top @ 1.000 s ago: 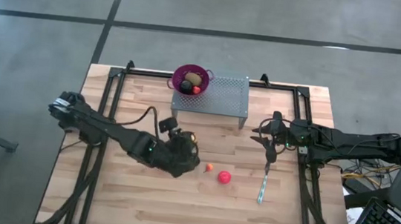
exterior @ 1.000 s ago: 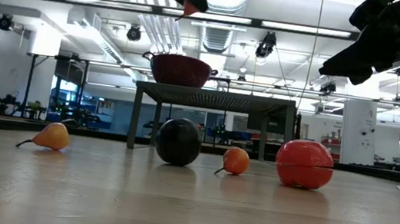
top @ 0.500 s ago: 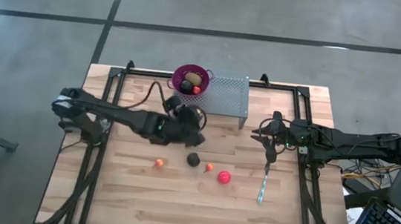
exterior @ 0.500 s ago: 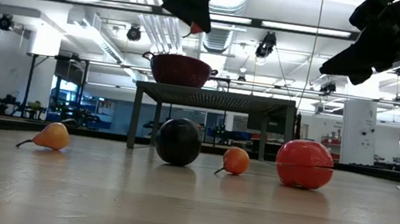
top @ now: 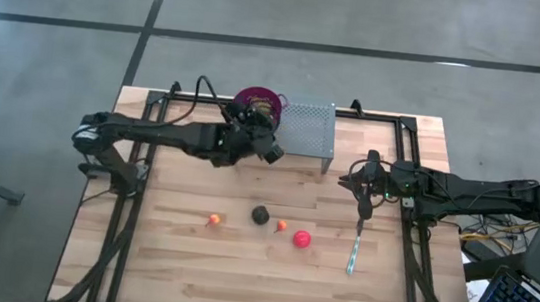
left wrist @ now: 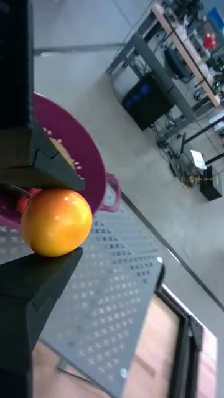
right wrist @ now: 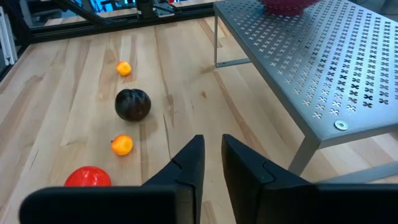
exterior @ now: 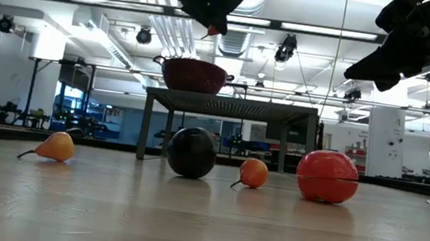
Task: Pick & Place Fruit
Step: Put the yellow pear into the purple strainer bowl on the shelf
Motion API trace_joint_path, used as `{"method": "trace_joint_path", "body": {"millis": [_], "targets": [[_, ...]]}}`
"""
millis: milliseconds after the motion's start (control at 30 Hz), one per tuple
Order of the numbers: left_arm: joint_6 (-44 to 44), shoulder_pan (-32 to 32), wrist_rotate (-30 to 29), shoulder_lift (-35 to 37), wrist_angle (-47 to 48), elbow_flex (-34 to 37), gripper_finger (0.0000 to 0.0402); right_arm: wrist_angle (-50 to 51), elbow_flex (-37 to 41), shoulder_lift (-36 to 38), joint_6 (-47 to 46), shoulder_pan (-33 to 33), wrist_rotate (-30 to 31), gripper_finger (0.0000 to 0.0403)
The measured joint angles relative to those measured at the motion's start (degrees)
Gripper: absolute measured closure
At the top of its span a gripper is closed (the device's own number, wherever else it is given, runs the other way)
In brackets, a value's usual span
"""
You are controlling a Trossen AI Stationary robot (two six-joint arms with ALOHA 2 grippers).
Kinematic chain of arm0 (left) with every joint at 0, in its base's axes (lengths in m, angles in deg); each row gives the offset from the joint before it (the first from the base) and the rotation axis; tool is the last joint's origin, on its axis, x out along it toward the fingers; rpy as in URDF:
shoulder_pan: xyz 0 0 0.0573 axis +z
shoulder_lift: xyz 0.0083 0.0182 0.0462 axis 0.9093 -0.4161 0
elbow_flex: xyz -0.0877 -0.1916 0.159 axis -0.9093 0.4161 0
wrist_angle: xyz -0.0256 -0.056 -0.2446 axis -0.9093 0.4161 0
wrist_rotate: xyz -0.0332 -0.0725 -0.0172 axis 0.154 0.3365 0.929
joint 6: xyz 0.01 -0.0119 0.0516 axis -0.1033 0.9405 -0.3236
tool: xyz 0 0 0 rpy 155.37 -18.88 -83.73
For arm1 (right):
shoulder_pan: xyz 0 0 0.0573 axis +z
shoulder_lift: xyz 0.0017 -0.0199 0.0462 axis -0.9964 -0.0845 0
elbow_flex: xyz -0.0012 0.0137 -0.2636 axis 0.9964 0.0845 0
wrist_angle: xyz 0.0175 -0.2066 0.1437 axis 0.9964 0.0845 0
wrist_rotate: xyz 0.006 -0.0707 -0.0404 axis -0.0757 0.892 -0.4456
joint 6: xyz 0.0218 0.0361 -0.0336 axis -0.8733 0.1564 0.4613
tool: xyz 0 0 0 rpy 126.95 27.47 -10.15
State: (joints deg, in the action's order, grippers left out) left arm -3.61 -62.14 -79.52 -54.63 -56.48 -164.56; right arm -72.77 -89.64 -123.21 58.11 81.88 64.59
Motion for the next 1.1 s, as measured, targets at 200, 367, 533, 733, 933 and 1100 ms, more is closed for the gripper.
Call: {"method": "trace_joint_path", "body": {"millis": [200, 367, 533, 733, 933, 1100], "targets": [[-1.5, 3.0, 3.4, 0.0, 0.0, -3.1, 0.0246, 0.0, 0.0, 0.0, 0.0, 0.0, 0.0, 0.035], [-2.5, 5.9, 7.8, 0.0, 0.2, -4.6, 0.0247, 0.0, 0.0, 0.0, 0.0, 0.0, 0.0, 0.0335], [-2.5, 9.2, 13.0, 0.0, 0.3, -5.1, 0.0247, 0.0, 0.0, 0.0, 0.0, 0.0, 0.0, 0.0318], [-2.1, 12.6, 16.1, 0.0, 2.7, -5.1, 0.0246, 0.0, 0.0, 0.0, 0.0, 0.0, 0.0, 0.0301], [-0.6, 15.5, 20.5, 0.0, 4.6, -5.1, 0.0246, 0.0, 0.0, 0.0, 0.0, 0.0, 0.0, 0.0287], [0.2, 17.5, 23.5, 0.0, 6.8, -5.1, 0.0246, 0.0, 0.0, 0.0, 0.0, 0.0, 0.0, 0.0275]]}}
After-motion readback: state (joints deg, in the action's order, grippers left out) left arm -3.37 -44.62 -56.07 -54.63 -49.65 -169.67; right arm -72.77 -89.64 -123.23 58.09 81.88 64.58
